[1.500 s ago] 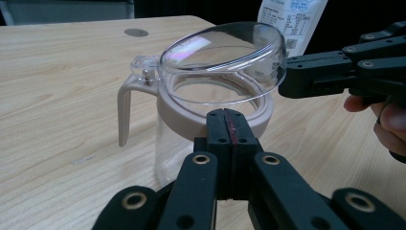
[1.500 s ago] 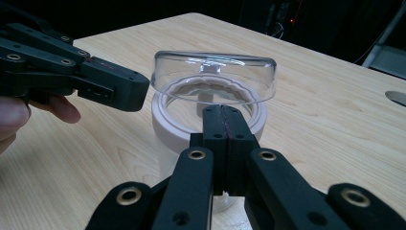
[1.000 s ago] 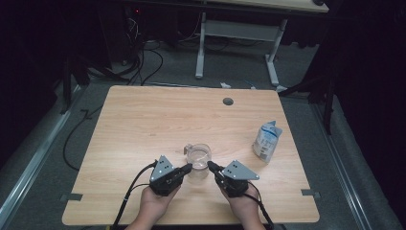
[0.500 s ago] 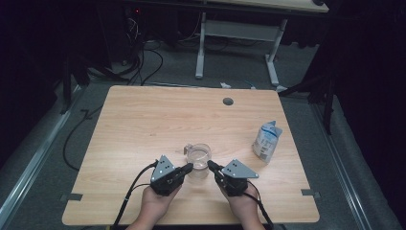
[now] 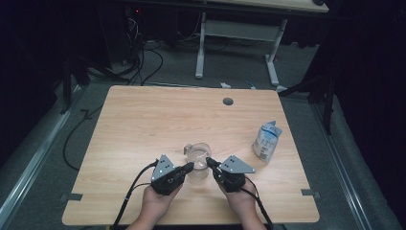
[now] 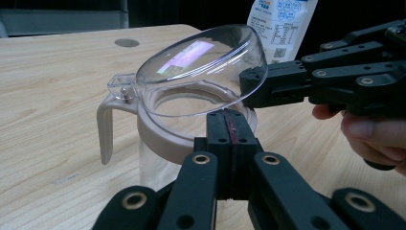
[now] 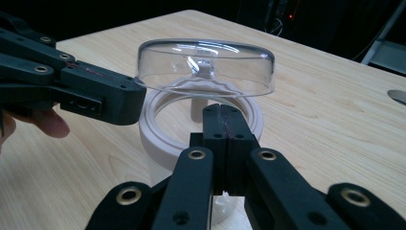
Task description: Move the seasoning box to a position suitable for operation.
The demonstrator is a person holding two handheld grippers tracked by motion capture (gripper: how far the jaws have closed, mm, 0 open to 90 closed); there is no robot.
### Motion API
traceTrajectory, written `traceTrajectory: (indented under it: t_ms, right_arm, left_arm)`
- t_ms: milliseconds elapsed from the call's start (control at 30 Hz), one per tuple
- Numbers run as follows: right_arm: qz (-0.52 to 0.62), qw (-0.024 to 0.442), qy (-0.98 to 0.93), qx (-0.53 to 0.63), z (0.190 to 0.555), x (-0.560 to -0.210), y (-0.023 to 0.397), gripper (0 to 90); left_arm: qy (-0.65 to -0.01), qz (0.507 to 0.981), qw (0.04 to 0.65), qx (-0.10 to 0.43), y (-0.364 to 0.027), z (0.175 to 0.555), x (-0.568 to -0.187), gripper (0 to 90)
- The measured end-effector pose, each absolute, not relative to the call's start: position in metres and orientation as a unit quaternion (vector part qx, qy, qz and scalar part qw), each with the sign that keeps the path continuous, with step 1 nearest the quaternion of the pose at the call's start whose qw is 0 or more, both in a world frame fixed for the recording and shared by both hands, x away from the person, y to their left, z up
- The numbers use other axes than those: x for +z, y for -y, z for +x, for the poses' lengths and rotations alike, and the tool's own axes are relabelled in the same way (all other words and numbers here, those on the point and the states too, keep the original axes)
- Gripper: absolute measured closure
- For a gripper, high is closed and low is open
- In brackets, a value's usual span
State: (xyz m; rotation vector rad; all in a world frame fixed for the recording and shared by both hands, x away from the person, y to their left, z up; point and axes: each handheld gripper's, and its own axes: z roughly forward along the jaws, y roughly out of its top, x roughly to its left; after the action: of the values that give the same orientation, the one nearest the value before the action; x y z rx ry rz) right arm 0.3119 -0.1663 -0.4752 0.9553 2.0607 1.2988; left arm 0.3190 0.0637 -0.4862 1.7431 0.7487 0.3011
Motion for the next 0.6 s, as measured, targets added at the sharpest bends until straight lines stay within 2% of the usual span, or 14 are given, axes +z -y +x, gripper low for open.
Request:
traceTrajectory:
  t_ms: [600]
  right_arm:
    - [0.35,0.267,-0.749,0.496,0.3094,-0.4814,0.1641,90.0]
  left_arm:
    - [-0.328,0.731,0.582,0.138,-0.0698,0.3256,-0.477,90.0]
